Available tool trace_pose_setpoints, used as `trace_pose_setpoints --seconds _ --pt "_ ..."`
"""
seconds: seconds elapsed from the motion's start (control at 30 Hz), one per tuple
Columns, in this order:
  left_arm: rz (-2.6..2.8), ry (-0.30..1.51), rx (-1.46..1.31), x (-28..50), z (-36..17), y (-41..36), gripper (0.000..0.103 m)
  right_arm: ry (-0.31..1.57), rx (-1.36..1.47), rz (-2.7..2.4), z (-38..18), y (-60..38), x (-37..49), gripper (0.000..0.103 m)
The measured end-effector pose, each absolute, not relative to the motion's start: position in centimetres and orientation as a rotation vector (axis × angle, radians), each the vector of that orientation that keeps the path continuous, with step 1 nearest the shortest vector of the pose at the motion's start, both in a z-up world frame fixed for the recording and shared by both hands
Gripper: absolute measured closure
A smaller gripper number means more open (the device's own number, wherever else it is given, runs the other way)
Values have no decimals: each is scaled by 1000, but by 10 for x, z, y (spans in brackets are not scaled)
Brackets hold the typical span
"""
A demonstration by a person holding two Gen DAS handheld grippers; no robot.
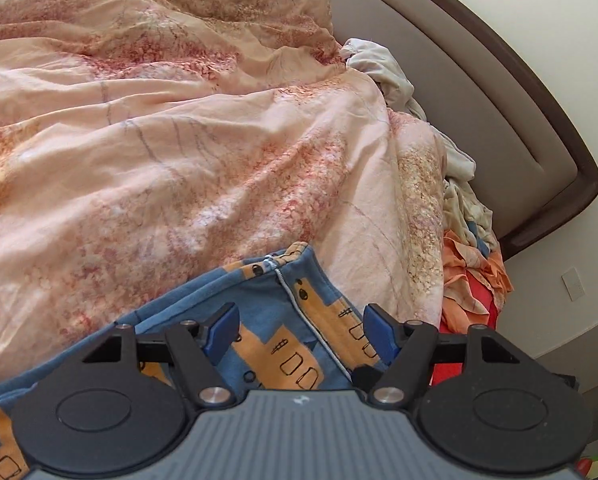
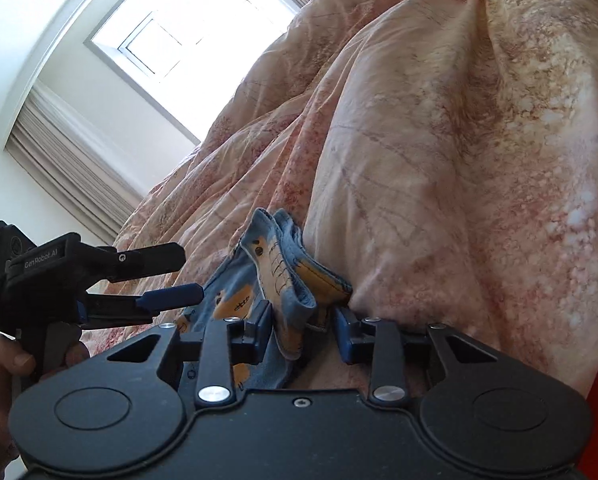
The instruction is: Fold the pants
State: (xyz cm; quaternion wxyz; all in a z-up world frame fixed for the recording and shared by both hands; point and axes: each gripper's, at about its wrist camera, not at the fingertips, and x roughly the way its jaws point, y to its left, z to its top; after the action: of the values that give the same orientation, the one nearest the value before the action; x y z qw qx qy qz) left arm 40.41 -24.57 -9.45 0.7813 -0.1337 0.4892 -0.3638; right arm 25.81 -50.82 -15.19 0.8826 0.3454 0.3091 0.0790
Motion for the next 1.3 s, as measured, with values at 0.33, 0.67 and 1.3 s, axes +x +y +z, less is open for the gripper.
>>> trace_pose_setpoints --seconds 0.33,0.67,1.3 --pt "-736 1113 -233 414 -113 -264 30 632 810 151 -161 -524 230 67" --pt "-683 1139 -337 428 -110 -261 40 529 689 186 -149 -504 244 90" --pt "-667 1129 -288 414 -97 -246 84 470 197 336 -110 -411 224 91"
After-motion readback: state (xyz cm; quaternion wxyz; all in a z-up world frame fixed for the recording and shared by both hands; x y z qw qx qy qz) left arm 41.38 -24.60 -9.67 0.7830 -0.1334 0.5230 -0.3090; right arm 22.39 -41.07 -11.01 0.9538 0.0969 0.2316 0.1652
